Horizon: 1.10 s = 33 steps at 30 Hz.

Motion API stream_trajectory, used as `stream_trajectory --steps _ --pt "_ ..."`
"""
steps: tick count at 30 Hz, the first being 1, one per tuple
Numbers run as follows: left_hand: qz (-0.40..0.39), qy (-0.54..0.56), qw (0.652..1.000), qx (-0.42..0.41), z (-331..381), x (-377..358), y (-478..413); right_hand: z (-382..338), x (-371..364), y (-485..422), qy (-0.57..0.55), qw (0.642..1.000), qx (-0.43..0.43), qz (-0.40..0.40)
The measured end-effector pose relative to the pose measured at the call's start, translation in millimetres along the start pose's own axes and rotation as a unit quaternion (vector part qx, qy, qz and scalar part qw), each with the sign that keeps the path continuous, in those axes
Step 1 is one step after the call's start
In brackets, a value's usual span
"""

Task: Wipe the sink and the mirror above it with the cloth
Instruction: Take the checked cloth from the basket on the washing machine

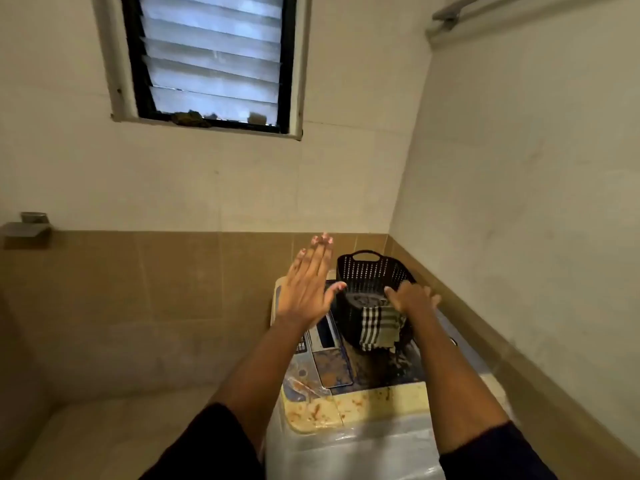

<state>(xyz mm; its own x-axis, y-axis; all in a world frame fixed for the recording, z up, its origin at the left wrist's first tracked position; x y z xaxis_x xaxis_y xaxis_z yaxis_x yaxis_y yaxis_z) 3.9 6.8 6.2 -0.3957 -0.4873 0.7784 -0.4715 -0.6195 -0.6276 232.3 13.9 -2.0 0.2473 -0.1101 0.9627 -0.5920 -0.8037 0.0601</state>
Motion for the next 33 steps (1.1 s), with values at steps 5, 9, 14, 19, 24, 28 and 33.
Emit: stream_trajectory --steps 5,9,14,19,24,28,33 --pt "-0.031 -0.001 1.0 0.003 -5 -25 15 27 -51 -38 -0.03 0.996 -0.057 -0.062" --pt "-0.051 0.006 0.998 0.025 -21 -28 29 19 -60 -43 -0.145 0.988 -0.054 -0.003" --pt "-0.036 0.01 0.998 0.046 -37 -6 47 -15 -37 0 -0.182 0.973 -0.065 0.13" --pt "-0.024 0.148 0.979 0.138 -56 25 79 -48 -26 84 -0.295 0.93 0.069 0.208" --pt "0.03 0.519 0.763 0.385 -77 75 138 -96 -39 182 -0.454 0.854 0.247 0.063" --pt "0.001 0.562 0.696 0.447 -88 141 247 -134 -69 298 -0.612 0.718 0.237 -0.233" --pt "0.155 0.565 0.647 0.488 -71 239 404 -158 -131 463 -0.63 0.548 0.147 -0.53"
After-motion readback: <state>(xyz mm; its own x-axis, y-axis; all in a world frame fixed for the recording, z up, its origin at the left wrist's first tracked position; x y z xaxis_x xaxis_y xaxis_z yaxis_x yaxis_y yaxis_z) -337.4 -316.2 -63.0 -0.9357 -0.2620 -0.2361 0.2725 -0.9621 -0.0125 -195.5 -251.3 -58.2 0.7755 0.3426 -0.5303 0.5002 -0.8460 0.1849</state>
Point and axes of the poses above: each hand's wrist, its own y-axis away from the middle knuckle, its own x-axis out of the back of the hand, z = x × y, the point moved 1 cm from there along -y, towards the middle knuckle, and after that the axes turned 6 degrees about -x, right-handed, at the moved point
